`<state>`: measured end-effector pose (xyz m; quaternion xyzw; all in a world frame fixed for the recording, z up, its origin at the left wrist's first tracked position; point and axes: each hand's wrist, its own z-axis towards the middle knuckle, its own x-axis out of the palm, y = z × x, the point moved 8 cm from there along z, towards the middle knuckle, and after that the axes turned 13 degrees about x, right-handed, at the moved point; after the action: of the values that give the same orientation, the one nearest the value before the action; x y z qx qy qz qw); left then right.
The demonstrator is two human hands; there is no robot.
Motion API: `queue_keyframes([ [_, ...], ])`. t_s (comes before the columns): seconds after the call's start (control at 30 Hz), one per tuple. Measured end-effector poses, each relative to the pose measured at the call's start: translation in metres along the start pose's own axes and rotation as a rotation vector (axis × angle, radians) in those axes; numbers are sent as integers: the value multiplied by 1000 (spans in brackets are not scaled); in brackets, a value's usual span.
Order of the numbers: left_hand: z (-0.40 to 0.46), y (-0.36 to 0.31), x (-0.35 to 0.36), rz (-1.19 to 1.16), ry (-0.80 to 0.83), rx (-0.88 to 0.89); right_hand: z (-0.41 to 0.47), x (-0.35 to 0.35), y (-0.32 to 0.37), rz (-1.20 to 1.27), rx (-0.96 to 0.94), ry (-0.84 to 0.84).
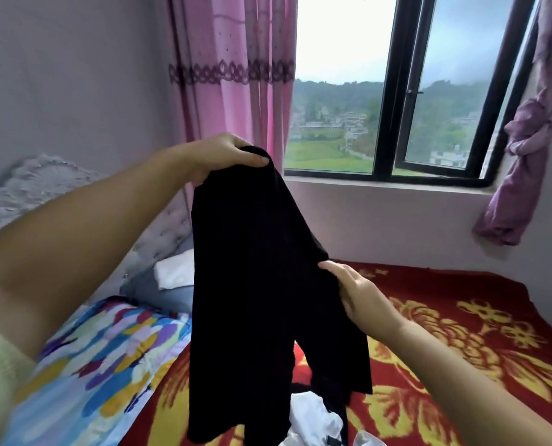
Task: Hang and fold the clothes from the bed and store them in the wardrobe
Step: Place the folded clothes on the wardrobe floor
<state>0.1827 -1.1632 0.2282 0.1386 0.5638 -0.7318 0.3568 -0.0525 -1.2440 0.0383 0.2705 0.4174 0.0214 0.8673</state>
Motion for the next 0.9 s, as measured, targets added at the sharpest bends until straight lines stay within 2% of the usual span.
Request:
queue_keyframes([
  [0.07, 1, 4, -4, -4, -33, -15, 0, 23, 5, -259, -58, 164],
  [0.13, 1, 7, -4, -8, -39, -29, 2, 44, 4, -425, -82, 234],
  [0.2, 0, 9, 1, -11, -18, -36, 9, 50, 7, -322, 38, 211],
  [0.27, 0, 10, 7, -14, 9, -45, 16, 61, 5, -26, 235, 245],
  [0.33, 0, 11, 11, -11, 32, -46, 22, 74, 12, 177, 329, 292],
  [0.53, -16, 34, -13, 28, -8, -62, 37, 77, -30, 220, 581, 136],
  [0.67, -47, 77, -36, 10, 28, -119, 45, 51, -54, 311, 659, -70],
  [0.73, -62, 98, -48, -6, 42, -145, 54, 43, -47, 357, 584, -127],
  [0.77, -67, 110, -57, -14, 28, -153, 60, 42, -38, 335, 488, -118],
  [0.83, -73, 130, -75, -11, -40, -171, 68, 49, -13, 178, 224, -1],
  [0.9, -76, 157, -96, 8, -90, -181, 75, 74, 6, -79, 0, 114],
])
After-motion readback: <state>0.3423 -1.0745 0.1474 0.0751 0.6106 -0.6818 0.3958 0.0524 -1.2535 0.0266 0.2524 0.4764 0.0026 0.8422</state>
